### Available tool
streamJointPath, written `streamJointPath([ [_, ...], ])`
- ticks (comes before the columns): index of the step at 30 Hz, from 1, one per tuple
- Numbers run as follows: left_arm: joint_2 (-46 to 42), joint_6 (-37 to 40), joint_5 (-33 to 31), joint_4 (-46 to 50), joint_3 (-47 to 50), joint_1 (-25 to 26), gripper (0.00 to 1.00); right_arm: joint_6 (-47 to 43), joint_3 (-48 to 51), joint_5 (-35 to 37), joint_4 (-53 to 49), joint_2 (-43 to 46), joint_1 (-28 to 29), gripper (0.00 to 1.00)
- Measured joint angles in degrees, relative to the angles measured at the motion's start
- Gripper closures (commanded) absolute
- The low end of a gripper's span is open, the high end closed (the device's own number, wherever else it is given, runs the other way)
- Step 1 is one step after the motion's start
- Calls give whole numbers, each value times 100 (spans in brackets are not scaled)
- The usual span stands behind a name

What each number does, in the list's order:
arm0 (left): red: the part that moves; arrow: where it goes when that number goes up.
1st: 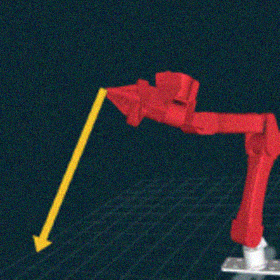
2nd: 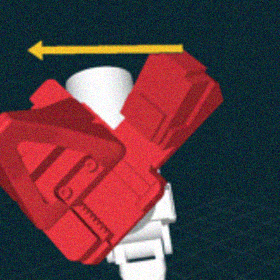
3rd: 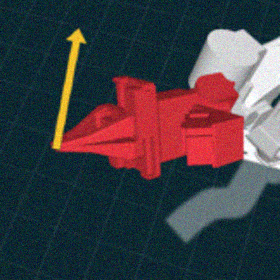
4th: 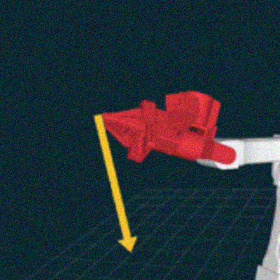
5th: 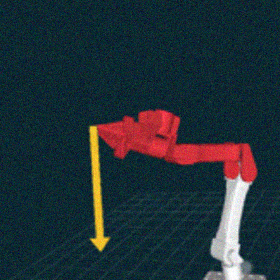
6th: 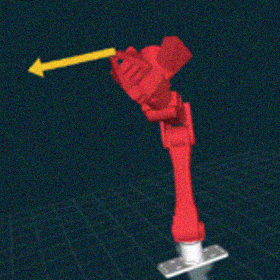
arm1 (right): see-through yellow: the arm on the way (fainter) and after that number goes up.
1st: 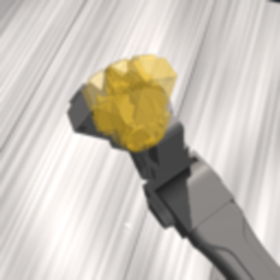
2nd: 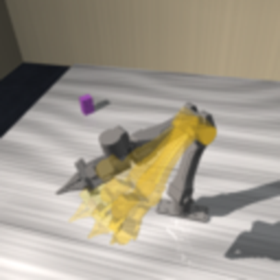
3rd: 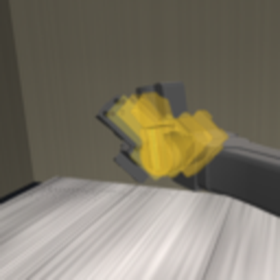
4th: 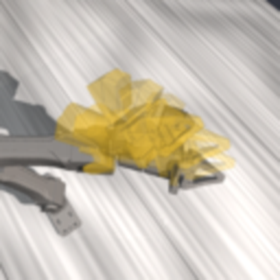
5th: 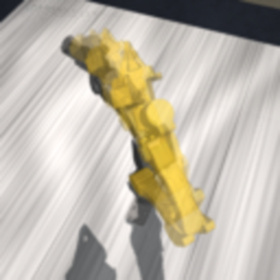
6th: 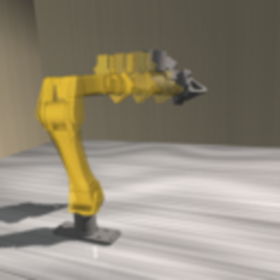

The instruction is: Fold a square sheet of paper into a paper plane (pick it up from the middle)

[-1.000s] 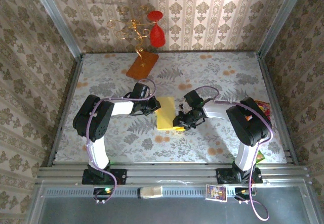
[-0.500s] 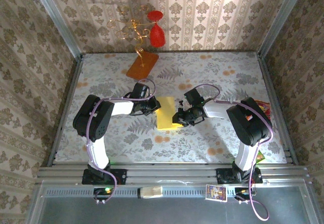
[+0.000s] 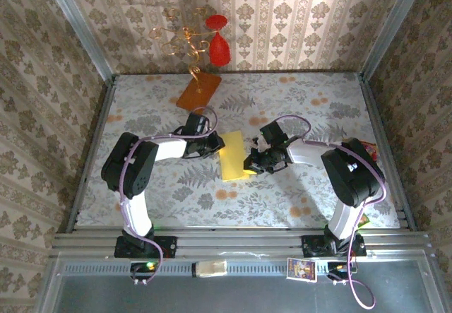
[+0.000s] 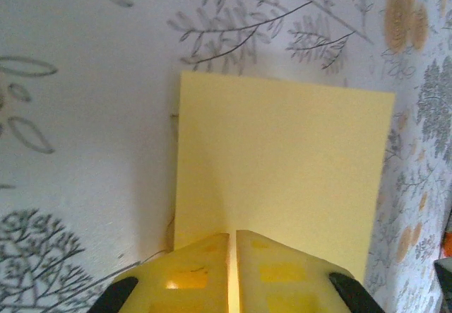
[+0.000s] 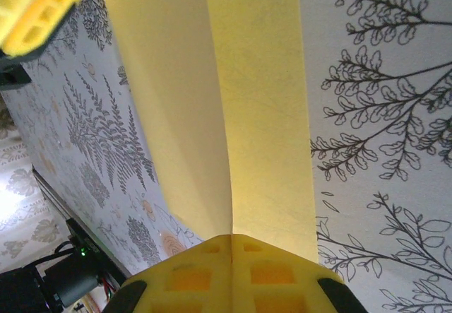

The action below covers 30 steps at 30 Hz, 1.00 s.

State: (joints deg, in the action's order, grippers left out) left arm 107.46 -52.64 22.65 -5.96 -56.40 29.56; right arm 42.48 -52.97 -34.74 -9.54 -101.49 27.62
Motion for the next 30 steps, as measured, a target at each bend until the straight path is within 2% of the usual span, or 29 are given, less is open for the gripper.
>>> streamJointPath([
  [9,243,92,4,66,-153,44,95,90,-24,-42,-7,0,0,98],
  [30,382,149,138,37,-295,85,96,472,-758,-63,380,-660,197,97],
])
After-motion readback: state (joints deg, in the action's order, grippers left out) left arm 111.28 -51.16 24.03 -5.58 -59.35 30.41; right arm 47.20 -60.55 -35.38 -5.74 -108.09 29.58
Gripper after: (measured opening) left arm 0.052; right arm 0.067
